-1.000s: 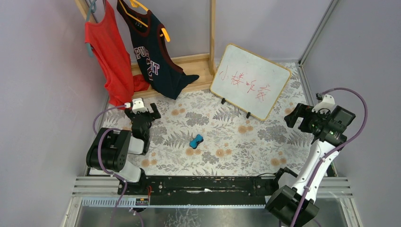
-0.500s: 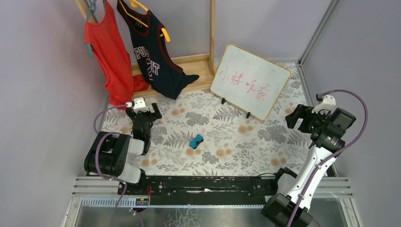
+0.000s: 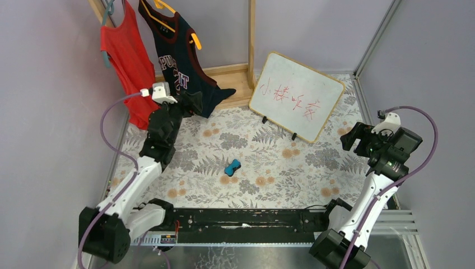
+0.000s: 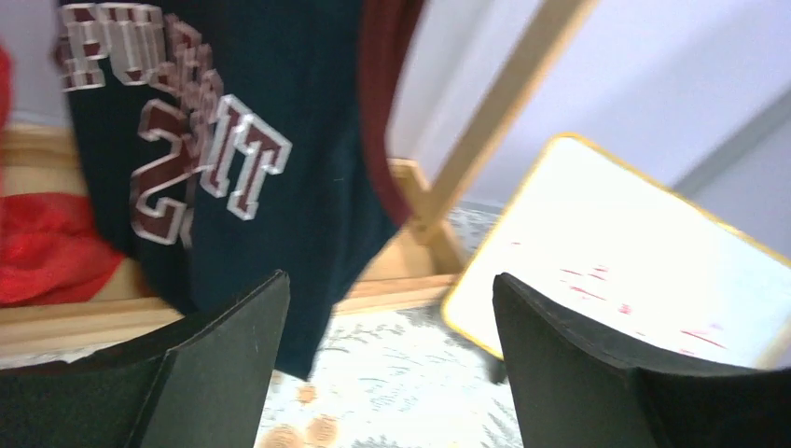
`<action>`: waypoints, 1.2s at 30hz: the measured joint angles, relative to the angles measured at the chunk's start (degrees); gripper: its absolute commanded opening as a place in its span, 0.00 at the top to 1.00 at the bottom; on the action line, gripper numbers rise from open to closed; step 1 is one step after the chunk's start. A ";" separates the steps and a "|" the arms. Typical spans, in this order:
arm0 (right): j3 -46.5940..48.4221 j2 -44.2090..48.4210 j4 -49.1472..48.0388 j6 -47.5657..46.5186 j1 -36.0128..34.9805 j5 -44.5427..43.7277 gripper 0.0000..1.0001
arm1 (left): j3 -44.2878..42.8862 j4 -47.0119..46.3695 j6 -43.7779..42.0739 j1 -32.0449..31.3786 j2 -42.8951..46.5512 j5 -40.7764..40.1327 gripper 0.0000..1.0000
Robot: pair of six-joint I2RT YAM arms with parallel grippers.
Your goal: Erase the whiteboard
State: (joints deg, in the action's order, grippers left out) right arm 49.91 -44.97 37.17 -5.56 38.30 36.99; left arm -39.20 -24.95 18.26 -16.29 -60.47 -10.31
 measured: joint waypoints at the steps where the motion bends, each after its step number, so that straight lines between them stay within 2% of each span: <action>1: 0.00 0.33 -0.22 0.11 0.00 0.02 0.17 | -1.38 2.45 1.51 -0.26 1.79 2.05 0.35; 4: -0.02 0.87 -0.50 0.26 0.00 0.11 0.17 | -2.38 6.91 4.07 -0.42 5.90 6.78 0.54; 8: -0.04 0.87 -0.63 0.26 0.00 0.17 0.16 | -2.19 13.38 6.25 -0.42 9.68 12.17 0.93; 9: -0.04 0.90 -0.66 0.26 0.00 0.20 0.16 | -1.88 14.71 6.82 -0.42 10.29 13.42 1.00; 10: -0.04 0.90 -0.66 0.26 0.00 0.22 0.16 | -1.38 15.78 7.89 -0.42 10.86 14.56 1.00; 15: -0.04 0.96 -0.63 0.24 0.00 0.46 0.15 | -0.07 20.96 14.49 -0.37 9.75 21.31 1.00; 21: -0.04 1.81 -0.63 0.22 0.00 0.63 0.14 | -1.01 26.93 15.45 0.07 0.02 38.16 1.00; 23: -0.04 2.14 -0.63 0.22 0.00 0.68 0.14 | -3.02 32.79 12.92 -1.53 -2.86 37.29 1.00; 26: -0.07 2.54 -0.63 0.20 0.00 0.83 0.14 | -7.87 43.06 8.17 -7.91 -6.03 30.14 1.00; 27: -0.04 2.62 -0.63 0.20 0.00 0.96 0.14 | -10.05 46.69 6.78 -10.78 -7.02 27.21 0.98; 29: -0.04 2.78 -0.63 0.20 0.00 1.27 0.13 | -13.75 51.52 4.68 -15.37 -8.74 21.20 0.71; 30: -0.04 2.82 -0.61 0.17 0.00 1.33 0.13 | -15.74 54.21 3.65 -18.18 -9.79 17.57 0.63; 33: -0.04 2.93 -0.59 0.02 0.00 1.64 0.12 | -18.47 58.75 1.01 -23.28 -12.04 10.84 0.45; 36: -0.04 2.99 -0.52 -0.24 0.00 1.68 0.12 | -18.93 62.03 -1.79 -27.12 -14.43 5.92 0.36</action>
State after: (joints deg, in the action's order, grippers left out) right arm 49.87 -41.98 36.64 -5.80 38.30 38.68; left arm -58.13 37.08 16.47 -43.42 -74.89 -4.38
